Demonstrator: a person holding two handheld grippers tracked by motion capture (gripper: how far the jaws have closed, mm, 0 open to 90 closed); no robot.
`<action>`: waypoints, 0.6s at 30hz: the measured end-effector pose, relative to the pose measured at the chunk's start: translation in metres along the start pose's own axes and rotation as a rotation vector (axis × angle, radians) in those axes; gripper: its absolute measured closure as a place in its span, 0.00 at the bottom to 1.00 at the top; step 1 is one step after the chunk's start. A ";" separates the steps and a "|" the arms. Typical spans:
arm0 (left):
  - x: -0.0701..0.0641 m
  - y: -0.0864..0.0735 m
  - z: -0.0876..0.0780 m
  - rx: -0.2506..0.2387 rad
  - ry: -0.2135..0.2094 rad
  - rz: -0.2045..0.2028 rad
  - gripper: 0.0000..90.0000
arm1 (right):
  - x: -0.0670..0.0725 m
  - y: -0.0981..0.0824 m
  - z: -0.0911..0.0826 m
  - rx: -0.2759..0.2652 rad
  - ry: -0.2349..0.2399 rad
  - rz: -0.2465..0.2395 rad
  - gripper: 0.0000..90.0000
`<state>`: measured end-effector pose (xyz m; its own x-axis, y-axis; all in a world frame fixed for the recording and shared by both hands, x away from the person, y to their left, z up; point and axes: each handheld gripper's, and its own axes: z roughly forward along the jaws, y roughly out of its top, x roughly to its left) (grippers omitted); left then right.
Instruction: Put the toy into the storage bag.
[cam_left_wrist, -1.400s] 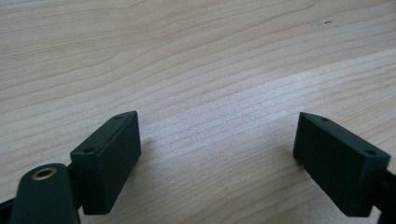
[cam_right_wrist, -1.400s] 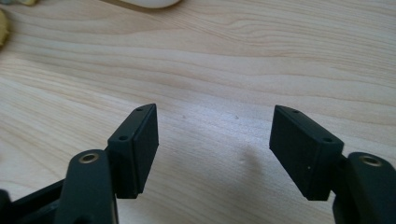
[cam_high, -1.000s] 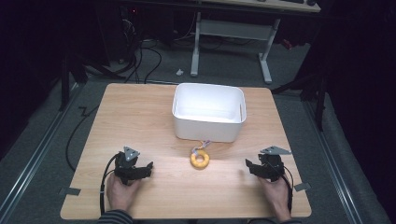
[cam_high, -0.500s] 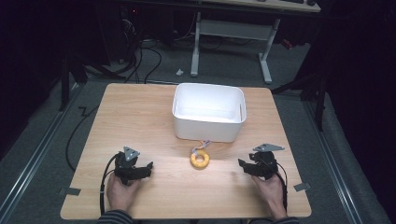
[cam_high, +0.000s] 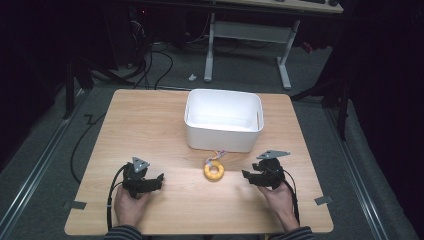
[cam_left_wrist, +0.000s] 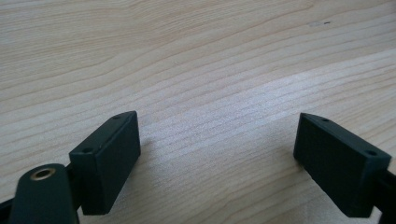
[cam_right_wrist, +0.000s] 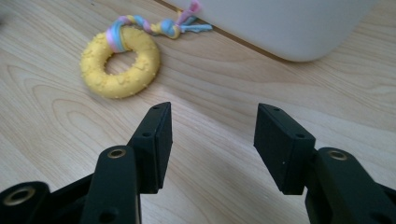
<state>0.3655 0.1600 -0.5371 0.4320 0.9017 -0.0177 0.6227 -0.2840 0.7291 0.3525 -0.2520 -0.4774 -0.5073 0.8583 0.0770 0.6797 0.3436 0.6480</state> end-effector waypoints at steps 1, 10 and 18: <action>0.000 0.000 0.000 0.000 0.000 0.000 0.17 | 0.002 0.002 0.000 0.001 0.004 0.002 0.52; 0.000 0.000 0.000 0.000 0.000 0.000 0.17 | 0.013 0.016 0.010 0.009 0.035 -0.014 0.52; 0.000 0.000 0.000 0.000 0.000 0.000 0.17 | 0.018 0.022 0.016 0.011 0.047 -0.025 0.51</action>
<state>0.3655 0.1600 -0.5371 0.4318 0.9018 -0.0176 0.6227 -0.2839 0.7292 0.3668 -0.2226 -0.4740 -0.5482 0.8308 0.0963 0.6721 0.3691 0.6419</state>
